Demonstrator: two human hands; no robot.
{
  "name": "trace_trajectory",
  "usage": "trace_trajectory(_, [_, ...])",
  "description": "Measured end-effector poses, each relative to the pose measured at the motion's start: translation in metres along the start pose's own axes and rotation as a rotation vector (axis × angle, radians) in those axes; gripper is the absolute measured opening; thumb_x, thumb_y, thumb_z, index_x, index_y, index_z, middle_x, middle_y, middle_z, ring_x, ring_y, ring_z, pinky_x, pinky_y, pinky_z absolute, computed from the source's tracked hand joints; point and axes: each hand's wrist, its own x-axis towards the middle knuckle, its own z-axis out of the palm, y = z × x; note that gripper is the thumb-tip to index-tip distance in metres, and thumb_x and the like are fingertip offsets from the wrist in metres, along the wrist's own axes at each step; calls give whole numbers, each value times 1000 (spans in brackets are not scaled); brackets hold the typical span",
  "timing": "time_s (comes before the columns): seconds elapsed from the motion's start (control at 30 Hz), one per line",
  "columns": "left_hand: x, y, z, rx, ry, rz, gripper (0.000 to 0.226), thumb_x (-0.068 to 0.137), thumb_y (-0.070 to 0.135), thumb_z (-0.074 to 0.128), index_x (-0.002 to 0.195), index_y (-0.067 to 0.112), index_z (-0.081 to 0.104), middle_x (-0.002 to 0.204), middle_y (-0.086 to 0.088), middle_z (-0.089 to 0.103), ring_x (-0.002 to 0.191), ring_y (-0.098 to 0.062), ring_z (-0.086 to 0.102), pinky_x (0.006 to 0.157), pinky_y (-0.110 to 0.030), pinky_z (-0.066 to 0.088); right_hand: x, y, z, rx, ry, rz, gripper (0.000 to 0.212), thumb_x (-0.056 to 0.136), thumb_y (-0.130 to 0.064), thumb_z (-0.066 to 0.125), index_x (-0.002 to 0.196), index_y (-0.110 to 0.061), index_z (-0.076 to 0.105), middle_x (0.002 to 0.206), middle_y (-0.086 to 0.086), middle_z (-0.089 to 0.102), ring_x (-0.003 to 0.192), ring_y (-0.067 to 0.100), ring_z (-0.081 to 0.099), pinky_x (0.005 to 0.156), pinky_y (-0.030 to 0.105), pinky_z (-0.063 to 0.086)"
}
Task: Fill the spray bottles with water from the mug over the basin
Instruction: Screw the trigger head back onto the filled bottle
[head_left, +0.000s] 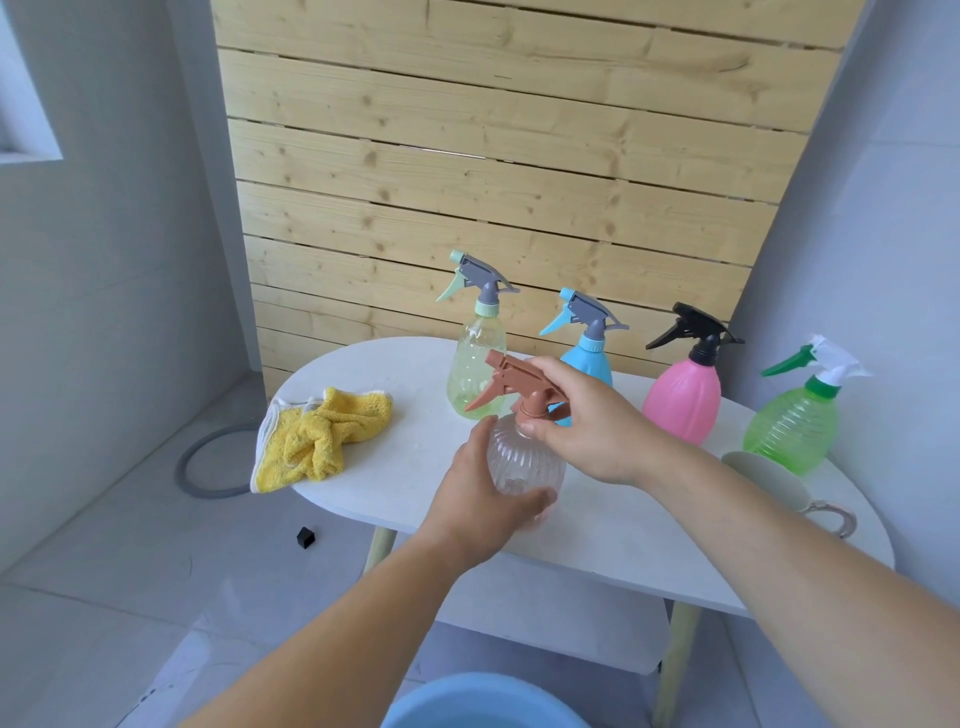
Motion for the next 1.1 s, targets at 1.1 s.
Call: trace_trajectory(1.1, [23,24,-82,75,38,105,75,67,22,94,132,33,57,113,14,70,105,-5,65,86,-25,55,-7,-4,44,475,125,266,40,103,-32,38,142,-41,38,130,-23,57,124,4,53,101,36,48])
